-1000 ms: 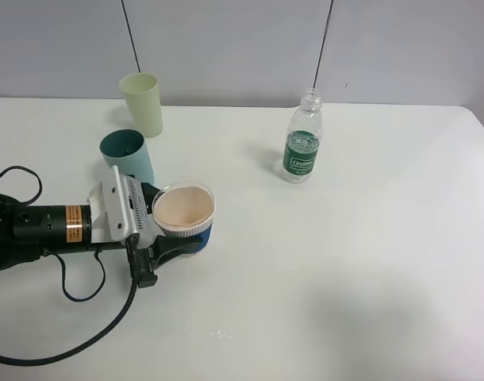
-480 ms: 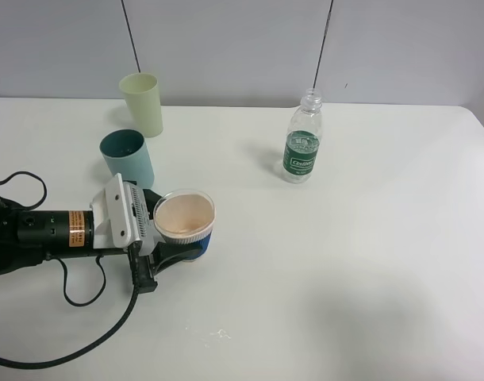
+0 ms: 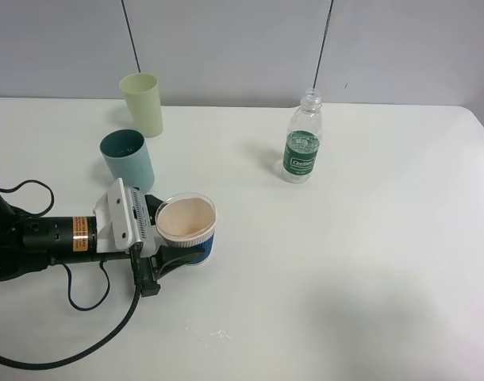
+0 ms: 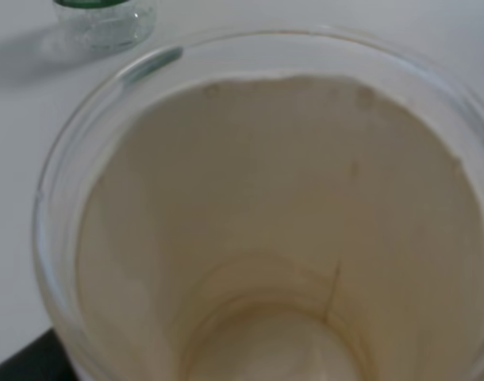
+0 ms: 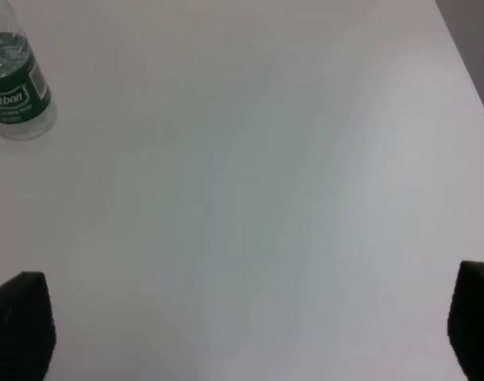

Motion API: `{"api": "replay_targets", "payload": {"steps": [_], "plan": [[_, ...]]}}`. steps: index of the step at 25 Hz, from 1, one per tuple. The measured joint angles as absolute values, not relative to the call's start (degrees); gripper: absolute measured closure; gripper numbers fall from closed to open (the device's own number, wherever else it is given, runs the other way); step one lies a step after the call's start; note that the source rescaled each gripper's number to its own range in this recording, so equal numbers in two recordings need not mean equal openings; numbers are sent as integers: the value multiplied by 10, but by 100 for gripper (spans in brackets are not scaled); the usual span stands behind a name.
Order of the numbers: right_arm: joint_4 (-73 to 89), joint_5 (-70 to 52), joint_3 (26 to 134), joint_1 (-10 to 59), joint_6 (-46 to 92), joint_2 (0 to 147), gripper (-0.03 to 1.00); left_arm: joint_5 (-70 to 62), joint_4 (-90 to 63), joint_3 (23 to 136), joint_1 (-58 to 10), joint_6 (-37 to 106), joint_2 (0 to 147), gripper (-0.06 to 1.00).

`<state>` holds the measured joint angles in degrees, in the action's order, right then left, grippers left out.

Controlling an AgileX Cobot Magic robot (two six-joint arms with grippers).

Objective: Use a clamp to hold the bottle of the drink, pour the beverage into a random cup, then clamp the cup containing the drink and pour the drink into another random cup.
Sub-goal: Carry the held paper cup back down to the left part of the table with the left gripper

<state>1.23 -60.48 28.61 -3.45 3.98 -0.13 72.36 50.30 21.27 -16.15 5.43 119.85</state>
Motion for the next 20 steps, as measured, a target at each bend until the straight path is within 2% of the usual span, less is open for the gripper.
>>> {"api": "replay_targets", "payload": {"steps": [8, 11, 13, 15, 17, 20], "plan": [[12, -605, 286, -34, 40, -1, -3, 724, 502, 213, -162, 54, 1198, 90], [12, -605, 286, -34, 40, -1, -3, 715, 497, 213, -162, 54, 1199, 73], [12, -605, 286, -34, 40, -1, -3, 702, 494, 213, -162, 54, 1202, 55], [12, -605, 286, -34, 40, -1, -3, 700, 494, 213, -162, 54, 1203, 45], [12, -605, 286, -34, 40, -1, -3, 700, 494, 213, -162, 54, 1203, 38], [12, -605, 286, -34, 40, -1, -3, 699, 494, 213, -162, 54, 1190, 35]]}}
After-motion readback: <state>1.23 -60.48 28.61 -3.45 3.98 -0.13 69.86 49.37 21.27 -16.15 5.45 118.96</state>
